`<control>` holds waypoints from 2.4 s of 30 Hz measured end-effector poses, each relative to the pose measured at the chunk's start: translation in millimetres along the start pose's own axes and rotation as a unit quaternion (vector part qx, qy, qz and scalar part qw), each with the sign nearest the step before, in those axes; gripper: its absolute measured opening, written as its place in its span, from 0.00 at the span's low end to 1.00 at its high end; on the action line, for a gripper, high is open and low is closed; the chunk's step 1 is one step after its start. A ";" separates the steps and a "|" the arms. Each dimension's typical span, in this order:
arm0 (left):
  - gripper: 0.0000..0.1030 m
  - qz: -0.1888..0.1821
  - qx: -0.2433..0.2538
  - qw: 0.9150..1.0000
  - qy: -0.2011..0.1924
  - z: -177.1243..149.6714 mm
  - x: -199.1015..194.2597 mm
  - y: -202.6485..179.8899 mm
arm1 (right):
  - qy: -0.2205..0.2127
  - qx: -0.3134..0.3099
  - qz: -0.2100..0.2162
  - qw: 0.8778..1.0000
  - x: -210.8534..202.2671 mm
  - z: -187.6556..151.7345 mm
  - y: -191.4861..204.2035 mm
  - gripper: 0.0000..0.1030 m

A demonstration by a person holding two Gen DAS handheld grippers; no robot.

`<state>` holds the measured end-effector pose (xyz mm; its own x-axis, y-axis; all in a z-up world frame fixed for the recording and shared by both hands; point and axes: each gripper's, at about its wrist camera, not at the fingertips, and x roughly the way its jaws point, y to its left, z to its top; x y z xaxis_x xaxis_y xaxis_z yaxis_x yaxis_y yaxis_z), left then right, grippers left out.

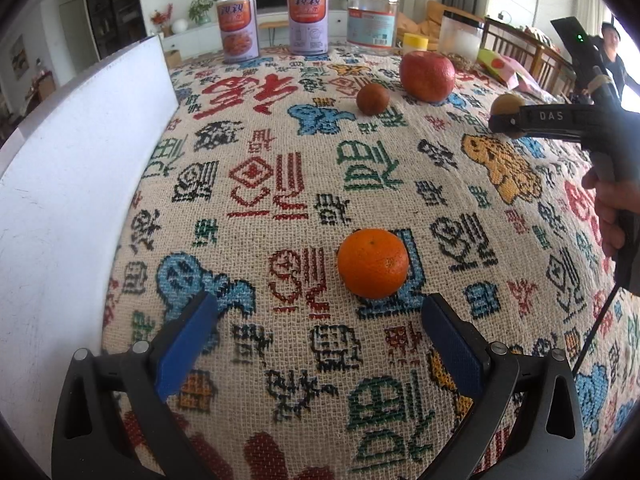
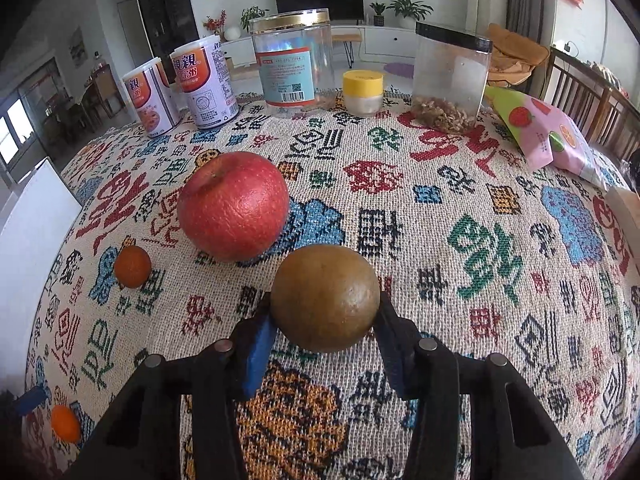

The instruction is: Organize fruits

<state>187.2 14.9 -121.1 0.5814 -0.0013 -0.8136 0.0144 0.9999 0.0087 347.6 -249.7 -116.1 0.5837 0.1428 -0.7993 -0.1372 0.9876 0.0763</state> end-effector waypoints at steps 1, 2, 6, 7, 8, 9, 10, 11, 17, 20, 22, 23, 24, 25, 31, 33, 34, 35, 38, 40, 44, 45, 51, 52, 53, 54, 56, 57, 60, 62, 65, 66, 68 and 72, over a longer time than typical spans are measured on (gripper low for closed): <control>1.00 0.000 0.000 1.000 0.000 0.0 0.0 -0.1 | 0.001 0.003 0.005 1.000 -10.8 -11.7 -3.9 0.46; 1.00 0.000 0.000 1.000 0.000 -0.1 0.0 0.0 | 0.007 0.009 0.009 1.000 -22.4 -26.0 -5.7 0.46; 1.00 0.000 0.000 1.000 0.000 -0.2 0.0 -0.2 | 0.021 0.034 0.016 0.999 -73.5 -91.4 2.0 0.46; 1.00 0.000 0.000 1.000 0.000 -0.3 -0.1 -0.2 | 0.018 0.038 0.016 0.999 -85.7 -109.6 7.6 0.46; 1.00 0.000 0.000 1.000 0.000 -0.4 -0.1 -0.3 | 0.014 0.039 0.013 0.999 -95.6 -126.5 14.4 0.46; 1.00 0.000 0.000 1.000 0.000 -0.3 0.1 -0.5 | 0.010 0.038 0.004 0.999 -101.2 -141.2 21.1 0.46; 1.00 0.000 0.000 1.000 0.000 -0.4 0.0 -0.5 | 0.007 0.037 -0.009 0.999 -103.5 -153.9 27.3 0.46; 1.00 0.000 0.000 1.000 0.001 -0.7 0.0 -0.3 | 0.001 0.034 -0.023 0.999 -104.6 -165.2 32.5 0.48; 0.99 -0.015 0.012 1.000 0.005 -0.5 -1.4 1.7 | -0.010 0.052 -0.051 0.997 -107.1 -180.0 23.3 1.00; 0.99 -0.014 0.018 1.000 0.004 -3.5 -3.6 0.6 | -0.025 0.070 -0.028 0.997 -110.1 -179.7 16.3 1.00; 0.99 -0.010 0.020 1.000 0.001 -6.8 -5.9 -0.4 | -0.025 0.069 -0.029 0.997 -110.2 -179.6 18.0 1.00; 0.99 -0.009 0.020 1.000 -0.002 -9.4 -6.9 -0.6 | -0.025 0.068 -0.030 0.997 -109.9 -179.5 18.5 1.00; 0.99 -0.007 0.022 1.000 0.000 -9.4 -7.8 -0.9 | -0.025 0.068 -0.030 0.997 -109.6 -179.1 19.2 1.00; 0.99 -0.008 0.026 1.000 0.005 -7.1 -7.2 -1.4 | -0.025 0.067 -0.030 0.997 -109.6 -179.1 19.5 1.00; 0.97 -0.021 0.044 0.999 -0.001 10.3 -3.3 -12.9 | -0.045 0.085 -0.012 0.995 -116.7 -181.0 14.5 1.00; 0.96 -0.028 0.052 0.998 -0.001 11.3 -0.3 -19.1 | -0.065 0.079 -0.010 0.995 -123.9 -180.9 17.2 1.00; 0.91 -0.027 0.057 0.998 -0.004 10.9 -0.3 -22.3 | -0.073 0.072 -0.004 0.995 -126.2 -178.7 20.4 1.00; 0.64 -0.030 0.063 0.998 -0.007 10.5 -0.3 -25.2 | -0.074 0.066 0.004 0.995 -125.2 -175.1 23.7 0.99; 0.28 -0.048 0.057 0.997 -0.011 12.8 -5.5 -25.2 | -0.056 0.052 0.004 0.997 -112.2 -162.0 30.1 0.73; 0.27 -0.075 0.030 0.997 -0.011 11.4 -16.9 -15.7 | -0.025 0.061 0.000 0.998 -101.5 -156.3 28.4 0.47; 0.27 -0.191 -0.045 0.981 -0.007 -4.8 -81.6 16.0 | -0.022 0.079 0.035 0.996 -123.3 -160.3 36.6 0.47; 0.27 -0.221 -0.060 0.973 -0.006 -9.7 -101.9 25.6 | -0.022 0.077 0.054 0.995 -131.3 -161.6 44.0 0.47; 0.27 -0.262 -0.128 0.954 -0.073 -25.7 -231.7 114.9 | -0.008 0.022 0.199 0.980 -177.9 -140.0 142.7 0.47; 0.27 -0.247 -0.144 0.954 -0.089 -27.4 -246.0 134.9 | -0.011 0.001 0.223 0.975 -186.8 -133.0 167.2 0.47; 0.27 -0.229 -0.164 0.955 -0.099 -29.6 -256.7 155.6 | -0.012 -0.021 0.247 0.969 -194.9 -126.2 192.5 0.47; 0.27 -0.208 -0.184 0.955 -0.103 -33.4 -262.9 174.8 | -0.011 -0.043 0.272 0.961 -201.2 -120.4 220.7 0.47; 0.27 -0.156 -0.221 0.958 -0.101 -43.7 -261.9 211.0 | 0.001 -0.084 0.316 0.945 -207.1 -111.1 272.1 0.47; 0.27 -0.128 -0.240 0.958 -0.088 -49.4 -255.5 226.1 | 0.011 -0.102 0.332 0.938 -205.8 -108.2 296.3 0.47; 0.28 -0.078 -0.296 0.951 -0.038 -70.4 -220.2 263.5 | 0.046 -0.157 0.337 0.927 -189.6 -110.7 360.6 0.47; 0.32 -0.047 -0.327 0.944 -0.001 -86.5 -195.2 278.6 | 0.066 -0.191 0.319 0.926 -174.5 -117.6 390.0 0.47; 0.64 -0.014 -0.340 0.940 0.013 -97.4 -179.9 284.0 | 0.076 -0.208 0.295 0.929 -156.6 -125.6 409.6 0.49; 0.71 -0.003 -0.340 0.940 0.005 -97.3 -182.0 282.3 | 0.068 -0.204 0.295 0.931 -156.8 -124.4 409.2 0.51; 0.75 0.005 -0.328 0.944 -0.022 -92.7 -193.2 276.9 | 0.037 -0.179 0.306 0.934 -166.9 -116.0 395.4 0.65; 0.81 0.001 -0.265 0.962 -0.072 -66.5 -210.9 235.9 | -0.067 -0.133 0.280 0.949 -200.6 -98.3 335.2 0.98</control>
<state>13.9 252.2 13.9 0.6885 0.0356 -0.7244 -0.3800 0.8684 -0.3184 105.9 46.2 11.2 0.4540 0.6638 -0.5943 -0.6413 0.7065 0.2993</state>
